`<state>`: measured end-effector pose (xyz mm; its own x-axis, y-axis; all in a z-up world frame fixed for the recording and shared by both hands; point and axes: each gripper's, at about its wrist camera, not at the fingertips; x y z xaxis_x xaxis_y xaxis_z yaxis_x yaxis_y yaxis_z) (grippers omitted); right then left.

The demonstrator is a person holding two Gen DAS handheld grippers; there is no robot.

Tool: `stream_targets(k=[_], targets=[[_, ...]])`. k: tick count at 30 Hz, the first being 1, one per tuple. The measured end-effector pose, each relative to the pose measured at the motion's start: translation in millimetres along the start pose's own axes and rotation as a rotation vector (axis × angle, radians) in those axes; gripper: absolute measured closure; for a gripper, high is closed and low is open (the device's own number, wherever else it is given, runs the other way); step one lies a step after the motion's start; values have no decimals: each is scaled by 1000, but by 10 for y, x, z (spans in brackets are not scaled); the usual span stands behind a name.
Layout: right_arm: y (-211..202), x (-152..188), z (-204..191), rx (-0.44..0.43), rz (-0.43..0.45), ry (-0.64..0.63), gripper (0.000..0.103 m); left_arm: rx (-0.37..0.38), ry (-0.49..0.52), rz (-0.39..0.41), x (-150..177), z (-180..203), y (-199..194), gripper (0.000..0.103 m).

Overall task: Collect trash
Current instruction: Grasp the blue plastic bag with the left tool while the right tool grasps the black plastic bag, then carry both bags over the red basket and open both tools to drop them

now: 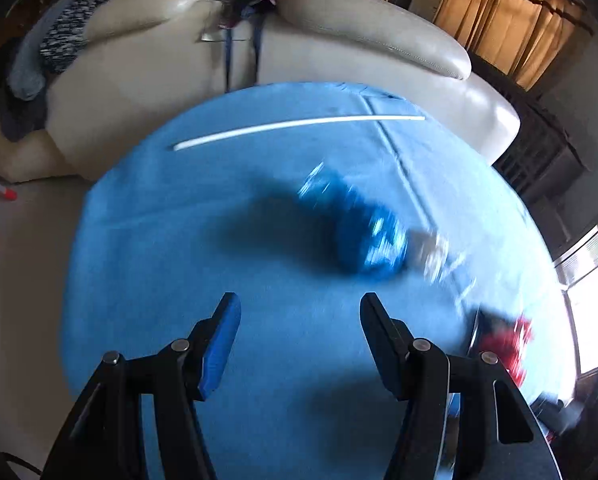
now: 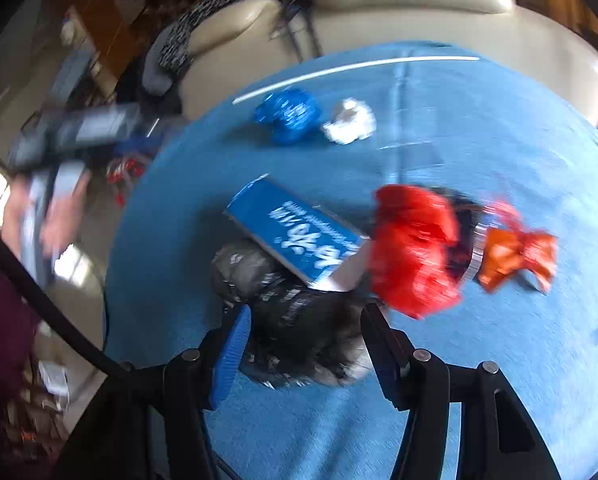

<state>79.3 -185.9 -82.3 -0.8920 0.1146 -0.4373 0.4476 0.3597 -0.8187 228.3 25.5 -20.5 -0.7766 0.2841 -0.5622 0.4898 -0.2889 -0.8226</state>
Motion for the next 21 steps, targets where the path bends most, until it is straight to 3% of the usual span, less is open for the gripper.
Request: stream_targets(k=[2,5,9,10,11,12,16,21], targets=[[104,-16,-64,14,-40,-34,40,24,-10,-10,-217,32,190,40],[203,16,-131,77,-32,-85,39,65,-32,-39,-461,117,479,40],[228,88,-198,69,-12,-94,49,100,-76,-91,-637,211,834,40],[221,125,-217,80,0,-106,51,114,-88,-101,-643,233,899,42],[238,102,-301,87,4,-112,53,121,-92,-107,-637,259,939,52],[225,141,-316,89,10,-118,54,122,-93,-111,-612,275,958,52],[131,233,-331,49,20,-88,55,98,-52,-85,-524,336,891,55],[-24,293,-173,-74,16,34,56,46,-6,-77,-418,377,785,58]])
Point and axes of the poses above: each gripper's, at about its wrist camera, not at the fingertips, and y roughly the way its jaws point, z to its right, x to its underside, and after that the axes turned 13 degrees about y, right-handed
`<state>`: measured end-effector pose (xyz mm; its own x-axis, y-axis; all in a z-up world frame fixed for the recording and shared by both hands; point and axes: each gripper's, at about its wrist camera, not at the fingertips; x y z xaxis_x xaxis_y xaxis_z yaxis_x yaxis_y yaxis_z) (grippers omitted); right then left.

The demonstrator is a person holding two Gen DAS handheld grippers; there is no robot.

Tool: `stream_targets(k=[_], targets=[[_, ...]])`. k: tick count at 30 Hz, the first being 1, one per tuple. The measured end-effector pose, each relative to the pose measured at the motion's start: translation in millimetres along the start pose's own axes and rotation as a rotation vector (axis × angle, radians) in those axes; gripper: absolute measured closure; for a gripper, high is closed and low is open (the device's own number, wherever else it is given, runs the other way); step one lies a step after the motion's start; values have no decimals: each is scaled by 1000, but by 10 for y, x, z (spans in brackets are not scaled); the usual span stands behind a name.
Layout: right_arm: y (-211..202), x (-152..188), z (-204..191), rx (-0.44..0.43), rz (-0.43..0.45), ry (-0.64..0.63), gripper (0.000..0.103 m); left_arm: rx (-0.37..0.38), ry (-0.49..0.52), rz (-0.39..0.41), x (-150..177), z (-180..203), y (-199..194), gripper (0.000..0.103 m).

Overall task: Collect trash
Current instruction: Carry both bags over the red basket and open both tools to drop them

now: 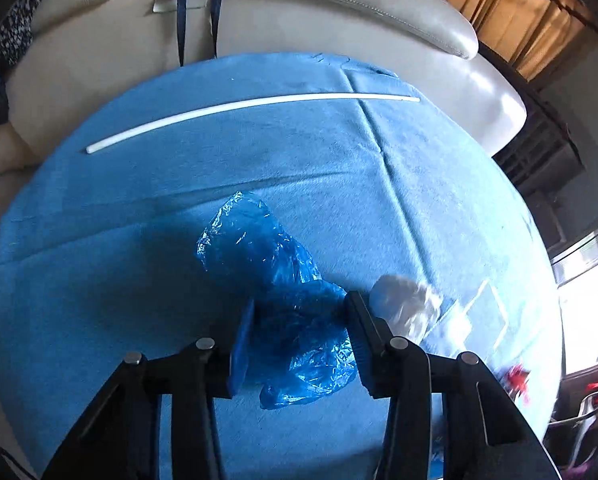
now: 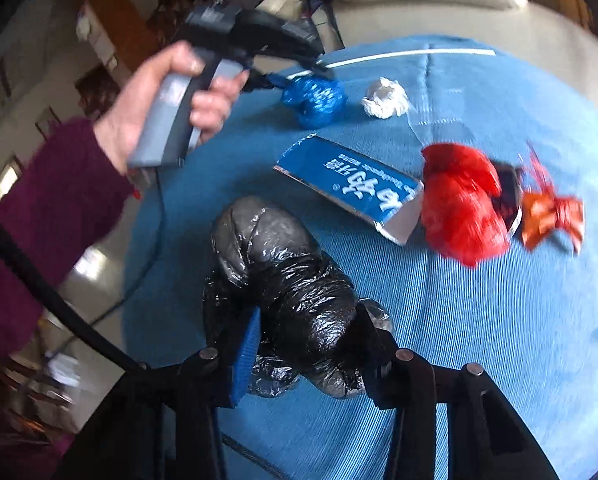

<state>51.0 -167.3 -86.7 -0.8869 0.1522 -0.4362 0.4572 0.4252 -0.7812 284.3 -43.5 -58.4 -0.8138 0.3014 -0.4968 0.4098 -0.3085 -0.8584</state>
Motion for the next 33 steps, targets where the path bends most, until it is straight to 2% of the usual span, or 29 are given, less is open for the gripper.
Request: stream_targets(k=[5,7,16,20,28,33], targets=[[-258,31,187,-66,46,104,56,-2,-9,7,297,-18,-203,59],[-388,78,290,-90,74,156,56,-4,0,33,464,23,-348,59],[-773,298,701,-108,167,321,56,-1,70,137,1098,364,-1007,59],[-993,438,828,-102,200,368,56,31,146,186,1345,714,-1284,59],[-1440,757,1020,-65,255,404,56,72,400,265,1603,1702,-1585,59],[-1753,998,1182,-22,306,435,56,118,513,265,1717,2171,-1598,59]])
Point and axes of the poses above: each gripper's, at about its wrist camera, not at the fingertips, and y roughly the way its jaws point, z to its right, x to its underside, and after that the axes turned 13 degrees about y, right-handed
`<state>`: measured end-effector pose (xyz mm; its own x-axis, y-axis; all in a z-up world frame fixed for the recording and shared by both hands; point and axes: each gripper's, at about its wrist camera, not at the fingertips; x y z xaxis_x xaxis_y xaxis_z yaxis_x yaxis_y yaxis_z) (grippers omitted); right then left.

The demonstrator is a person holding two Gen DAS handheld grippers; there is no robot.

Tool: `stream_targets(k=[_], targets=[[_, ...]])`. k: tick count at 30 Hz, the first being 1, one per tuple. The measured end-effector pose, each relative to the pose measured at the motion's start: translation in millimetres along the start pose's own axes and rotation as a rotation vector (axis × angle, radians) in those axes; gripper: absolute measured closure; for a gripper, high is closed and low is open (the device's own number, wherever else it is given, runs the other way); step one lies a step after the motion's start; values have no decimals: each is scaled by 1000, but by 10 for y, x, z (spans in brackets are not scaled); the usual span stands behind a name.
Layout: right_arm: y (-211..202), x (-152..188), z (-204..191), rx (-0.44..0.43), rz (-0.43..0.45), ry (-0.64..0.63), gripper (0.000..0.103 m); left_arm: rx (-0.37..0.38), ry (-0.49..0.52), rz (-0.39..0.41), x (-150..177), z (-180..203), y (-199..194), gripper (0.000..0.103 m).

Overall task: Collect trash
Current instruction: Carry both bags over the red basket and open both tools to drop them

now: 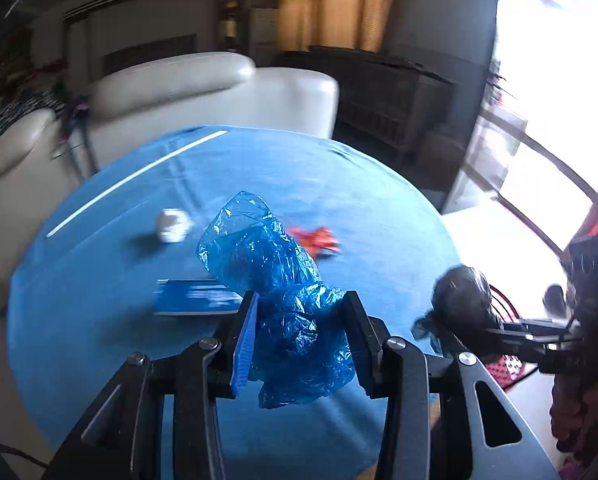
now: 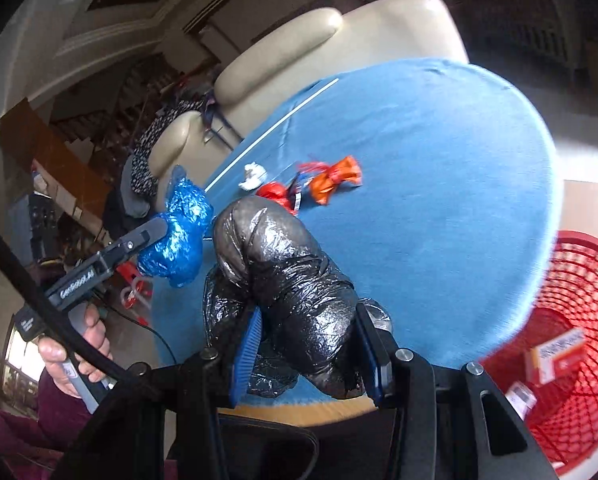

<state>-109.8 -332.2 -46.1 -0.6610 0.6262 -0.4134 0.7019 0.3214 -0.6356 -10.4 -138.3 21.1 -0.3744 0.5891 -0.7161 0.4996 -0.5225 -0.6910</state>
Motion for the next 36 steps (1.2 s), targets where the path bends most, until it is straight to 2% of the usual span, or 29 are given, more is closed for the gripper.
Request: stream_targets(k=[4,13,21,27,36], targets=[[-241,44,192,17,44,40,56,62,55,-16,-78,313,104,59],[-753,177,652,45,127,137,56,140,188,-15,-292,1034,183,59],[-1164,270,906,72,194,191,56,205,300,-19,-594,1629,326,59],[-1482,338,1154,103,252,253,56,275,321,-39,-692,1977,452,59],[-1697,474,1493,126,285,353,56,365,319,-109,-495,2198,636,59]])
Point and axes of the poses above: each gripper's, at about its wrist camera, not at the fingertips, and y roughly the way its jaws point, z to its right, x to its underside, and after that the axes turned 13 degrees about y, right-handed
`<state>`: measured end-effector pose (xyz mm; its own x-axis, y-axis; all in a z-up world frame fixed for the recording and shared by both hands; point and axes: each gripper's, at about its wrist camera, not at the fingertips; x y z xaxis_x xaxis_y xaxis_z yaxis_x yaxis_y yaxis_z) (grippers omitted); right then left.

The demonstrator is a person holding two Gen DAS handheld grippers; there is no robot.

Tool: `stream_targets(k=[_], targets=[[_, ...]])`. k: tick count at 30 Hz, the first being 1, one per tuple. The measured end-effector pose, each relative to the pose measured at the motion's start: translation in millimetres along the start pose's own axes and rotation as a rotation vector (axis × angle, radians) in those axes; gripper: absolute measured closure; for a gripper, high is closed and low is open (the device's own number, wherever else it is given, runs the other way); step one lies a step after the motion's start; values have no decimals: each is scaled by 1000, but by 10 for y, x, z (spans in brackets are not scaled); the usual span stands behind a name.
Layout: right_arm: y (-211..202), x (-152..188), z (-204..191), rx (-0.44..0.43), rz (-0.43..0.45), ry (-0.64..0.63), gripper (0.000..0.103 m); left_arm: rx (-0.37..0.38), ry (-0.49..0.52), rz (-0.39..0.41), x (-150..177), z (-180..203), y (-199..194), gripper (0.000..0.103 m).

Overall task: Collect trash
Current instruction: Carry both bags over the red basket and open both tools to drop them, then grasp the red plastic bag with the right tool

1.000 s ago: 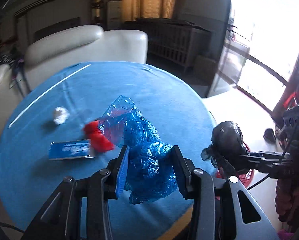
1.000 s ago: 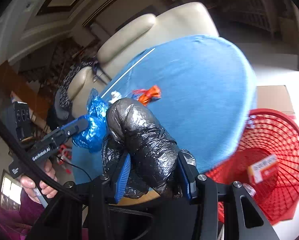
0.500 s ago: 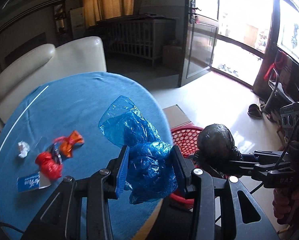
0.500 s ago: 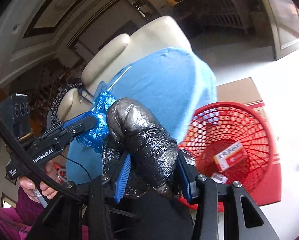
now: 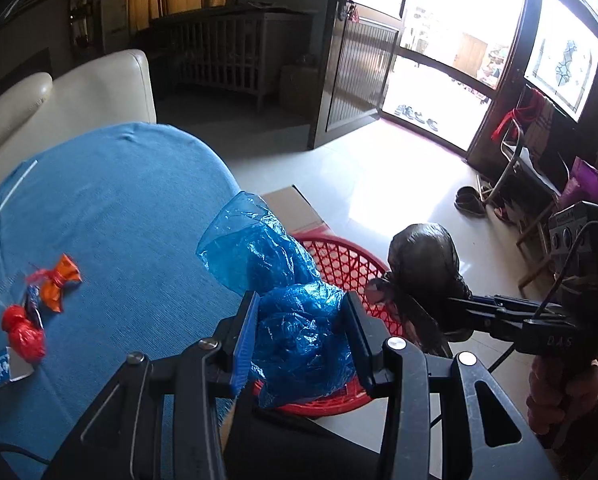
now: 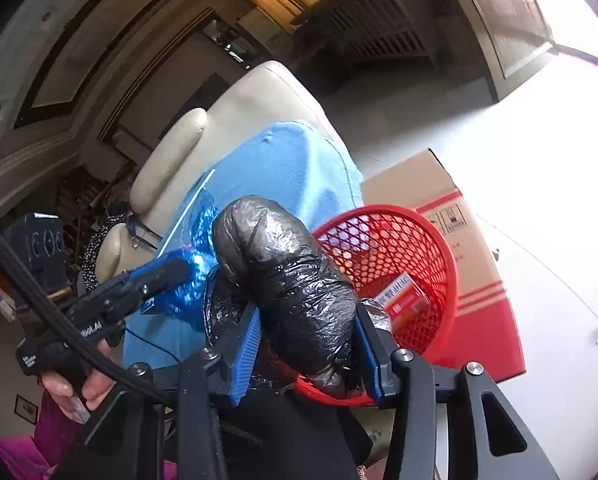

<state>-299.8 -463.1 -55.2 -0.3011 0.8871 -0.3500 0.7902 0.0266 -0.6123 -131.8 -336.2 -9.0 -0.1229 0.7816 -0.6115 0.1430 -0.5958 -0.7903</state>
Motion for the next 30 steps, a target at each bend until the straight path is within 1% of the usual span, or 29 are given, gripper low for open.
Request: stream_targets(k=[6,8,12,13,14,15,17,20,24,26,29,30], targets=[[128,36,140,9,-26,58,55,13,13,-41,41,48,164,58],[177,32,171,24,-27,69,54,10,15,-51,31,52,206,57],[265,18,289,53,-34,150,49,9,9,-64,31,16,237,54],[282,15,315,51,-36,166,46,9,4,-64,31,-1,237,51],[298,11,335,48,-35,181,39,7,-2,-61,26,-17,227,47],[313,10,343,51,-31,190,34,3,-7,-57,22,-27,216,47],[354,3,354,60,-23,203,34,-5,-13,-54,23,-66,182,46],[425,7,338,43,-39,209,34,-11,-21,-36,49,-107,64,46],[420,27,180,38,-34,142,34,-64,-32,-2,76,-176,-169,46],[412,19,117,30,-32,126,34,-100,-47,14,102,-242,-318,44],[396,19,16,2,-34,117,34,-183,-53,44,134,-336,-531,39],[390,20,-35,-14,-34,109,34,-211,-52,54,153,-369,-598,39]])
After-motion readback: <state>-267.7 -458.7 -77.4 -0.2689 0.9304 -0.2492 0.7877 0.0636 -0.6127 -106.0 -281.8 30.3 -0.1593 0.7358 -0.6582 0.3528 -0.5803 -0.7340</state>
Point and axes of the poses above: each gripper's, at about its wrist camera, not at the fingertips, and y roughly the way its jaws point, z to its right, x to its underside, and after that the axes turned 13 degrees about y, right-handed
